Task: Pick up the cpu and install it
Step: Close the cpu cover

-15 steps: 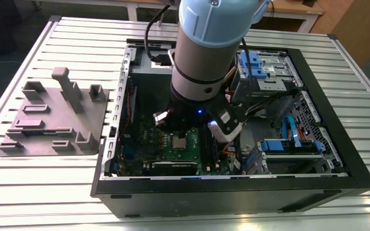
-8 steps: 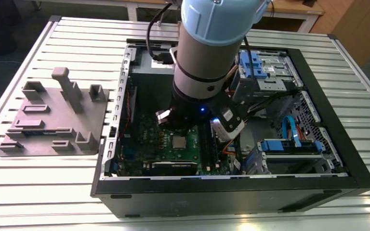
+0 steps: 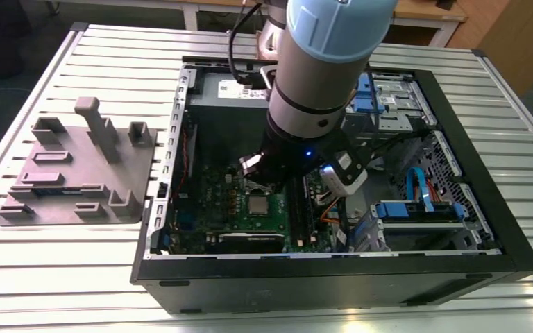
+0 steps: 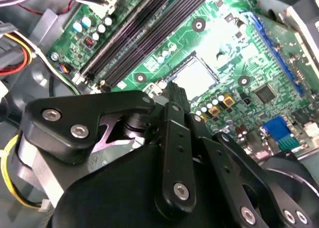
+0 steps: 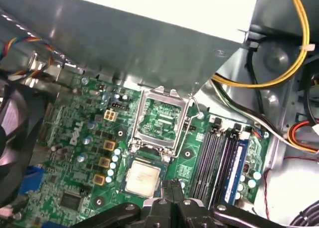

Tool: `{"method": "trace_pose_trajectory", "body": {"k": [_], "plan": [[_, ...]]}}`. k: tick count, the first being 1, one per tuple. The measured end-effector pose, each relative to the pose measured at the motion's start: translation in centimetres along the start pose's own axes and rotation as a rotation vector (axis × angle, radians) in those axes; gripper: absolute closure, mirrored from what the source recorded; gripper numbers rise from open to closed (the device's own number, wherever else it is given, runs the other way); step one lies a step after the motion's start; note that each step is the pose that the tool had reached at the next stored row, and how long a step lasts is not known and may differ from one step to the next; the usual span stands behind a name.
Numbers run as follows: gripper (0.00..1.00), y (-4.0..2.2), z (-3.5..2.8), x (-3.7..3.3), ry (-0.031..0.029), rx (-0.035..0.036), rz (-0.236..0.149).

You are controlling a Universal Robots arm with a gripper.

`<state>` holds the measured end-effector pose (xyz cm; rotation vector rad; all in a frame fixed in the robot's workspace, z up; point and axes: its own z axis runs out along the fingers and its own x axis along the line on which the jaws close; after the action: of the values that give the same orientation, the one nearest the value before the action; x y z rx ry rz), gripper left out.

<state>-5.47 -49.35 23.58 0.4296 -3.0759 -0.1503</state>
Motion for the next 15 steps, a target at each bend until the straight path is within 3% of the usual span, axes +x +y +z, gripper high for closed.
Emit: {"method": "trace_pose_trajectory", "body": {"k": [15], "plan": [[0.89, -0.02, 0.07, 0.0, 0.0259, 0.0031, -0.264]]}}
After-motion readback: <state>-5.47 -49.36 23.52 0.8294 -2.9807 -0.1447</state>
